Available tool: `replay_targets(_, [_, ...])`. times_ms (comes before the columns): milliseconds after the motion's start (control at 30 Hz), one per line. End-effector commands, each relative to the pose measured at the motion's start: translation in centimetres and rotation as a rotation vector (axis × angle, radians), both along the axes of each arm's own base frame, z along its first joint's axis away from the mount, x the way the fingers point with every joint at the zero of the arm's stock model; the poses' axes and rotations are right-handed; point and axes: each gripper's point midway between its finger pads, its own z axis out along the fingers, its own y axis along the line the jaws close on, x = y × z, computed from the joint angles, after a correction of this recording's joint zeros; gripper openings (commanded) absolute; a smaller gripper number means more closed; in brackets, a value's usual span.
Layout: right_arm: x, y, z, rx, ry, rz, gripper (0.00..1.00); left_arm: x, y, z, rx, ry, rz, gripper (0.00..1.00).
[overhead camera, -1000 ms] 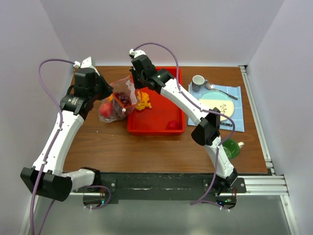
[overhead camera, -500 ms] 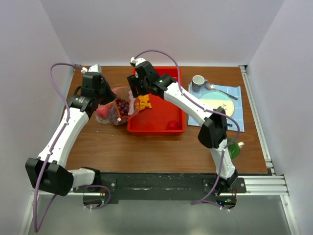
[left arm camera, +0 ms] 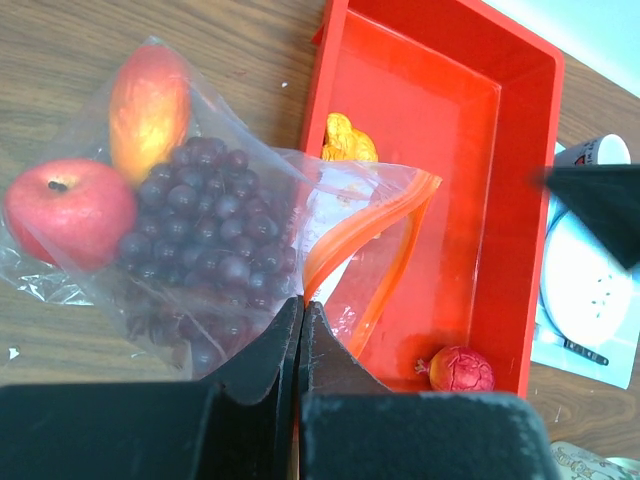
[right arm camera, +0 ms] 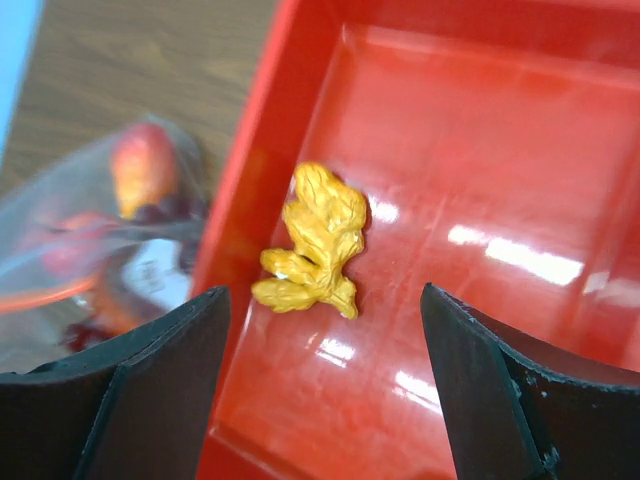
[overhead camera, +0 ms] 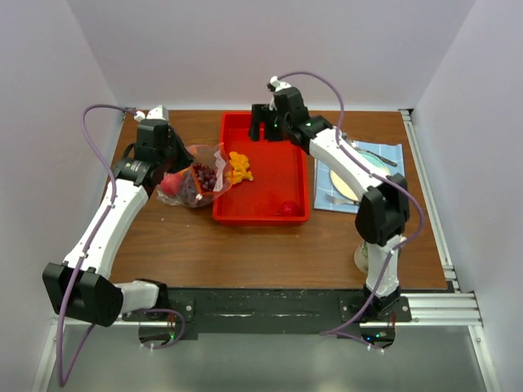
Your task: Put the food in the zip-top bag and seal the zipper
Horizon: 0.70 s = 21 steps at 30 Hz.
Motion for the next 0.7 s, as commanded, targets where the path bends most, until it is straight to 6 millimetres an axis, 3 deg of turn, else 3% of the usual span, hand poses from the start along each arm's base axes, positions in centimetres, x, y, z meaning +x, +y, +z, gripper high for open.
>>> replay_targets(0, [0.2, 3.6, -4.5, 0.121, 0.102, 0.096, 0.80, 1.2, -0.1, 2.6, -0.038, -0.089, 0.009, 0.00])
replay_targets(33, [0.6, 4.0, -6.2, 0.126, 0.127, 0.097, 0.81, 1.2, -0.1, 2.7, -0.037, -0.091, 0.010, 0.00])
replay_targets(67, [1.2, 4.4, -6.1, 0.147, 0.119, 0.107, 0.82, 1.2, -0.1, 2.7, -0.037, -0.093, 0.008, 0.00])
replay_targets(133, [1.8, 4.9, -8.5, 0.142, 0.151, 0.098, 0.84, 1.2, -0.1, 2.6, -0.036, -0.091, 0.006, 0.00])
replay_targets(300, [3.4, 5.2, -11.6, 0.116, 0.182, 0.049, 0.88, 1.3, -0.2, 2.3, -0.039, -0.087, 0.003, 0.00])
replay_targets(467, [3.0, 5.9, -14.4, 0.106, 0.217, 0.046, 0.90, 1.4, -0.3, 2.3, -0.037, -0.091, 0.001, 0.00])
replay_targets(667, [1.9, 6.7, -15.8, 0.131, 0.255, 0.053, 0.88, 1.5, -0.3, 2.2, -0.037, -0.088, 0.001, 0.00])
